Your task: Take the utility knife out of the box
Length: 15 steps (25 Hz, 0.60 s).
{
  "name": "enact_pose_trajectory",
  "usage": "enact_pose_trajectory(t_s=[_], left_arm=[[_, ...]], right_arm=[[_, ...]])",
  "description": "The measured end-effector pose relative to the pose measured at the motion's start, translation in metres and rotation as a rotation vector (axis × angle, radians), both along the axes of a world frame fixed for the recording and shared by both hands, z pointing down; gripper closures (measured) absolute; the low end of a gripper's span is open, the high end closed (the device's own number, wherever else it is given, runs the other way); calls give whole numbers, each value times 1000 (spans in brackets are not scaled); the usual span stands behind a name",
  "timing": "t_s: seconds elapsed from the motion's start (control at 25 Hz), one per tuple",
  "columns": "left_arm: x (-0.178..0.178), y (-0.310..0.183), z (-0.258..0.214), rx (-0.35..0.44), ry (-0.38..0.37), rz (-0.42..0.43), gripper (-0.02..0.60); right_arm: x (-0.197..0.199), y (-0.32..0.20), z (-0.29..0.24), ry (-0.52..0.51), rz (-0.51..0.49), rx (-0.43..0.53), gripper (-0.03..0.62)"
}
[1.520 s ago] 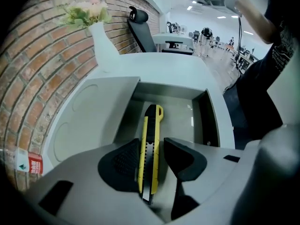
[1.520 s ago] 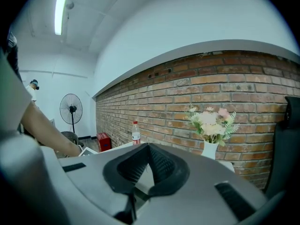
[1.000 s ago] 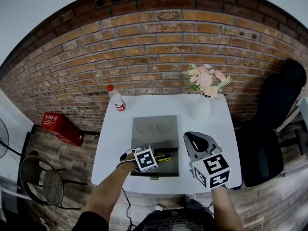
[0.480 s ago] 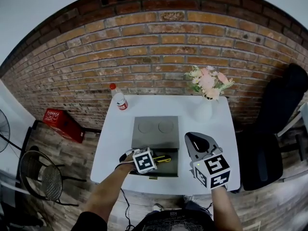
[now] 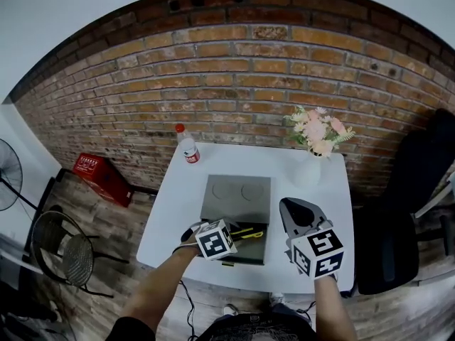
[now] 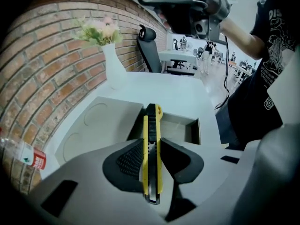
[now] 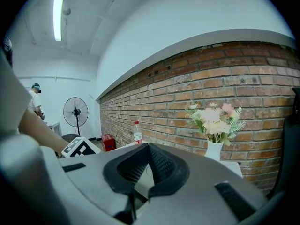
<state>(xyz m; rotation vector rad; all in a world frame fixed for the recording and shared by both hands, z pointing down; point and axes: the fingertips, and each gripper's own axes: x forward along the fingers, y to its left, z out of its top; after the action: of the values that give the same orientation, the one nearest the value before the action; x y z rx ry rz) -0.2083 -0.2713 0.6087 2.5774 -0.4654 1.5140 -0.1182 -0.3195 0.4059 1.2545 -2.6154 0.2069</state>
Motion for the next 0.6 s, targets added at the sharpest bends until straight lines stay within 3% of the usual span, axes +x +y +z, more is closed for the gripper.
enact_pose_trajectory(t_s=[0.24, 0.6], left_arm=[[1, -20, -43, 104, 115, -119, 454], [-23, -56, -117, 306, 298, -398, 454]], right_arm=[[2, -6, -7, -22, -14, 7, 576], [-7, -9, -13, -40, -59, 22, 576]])
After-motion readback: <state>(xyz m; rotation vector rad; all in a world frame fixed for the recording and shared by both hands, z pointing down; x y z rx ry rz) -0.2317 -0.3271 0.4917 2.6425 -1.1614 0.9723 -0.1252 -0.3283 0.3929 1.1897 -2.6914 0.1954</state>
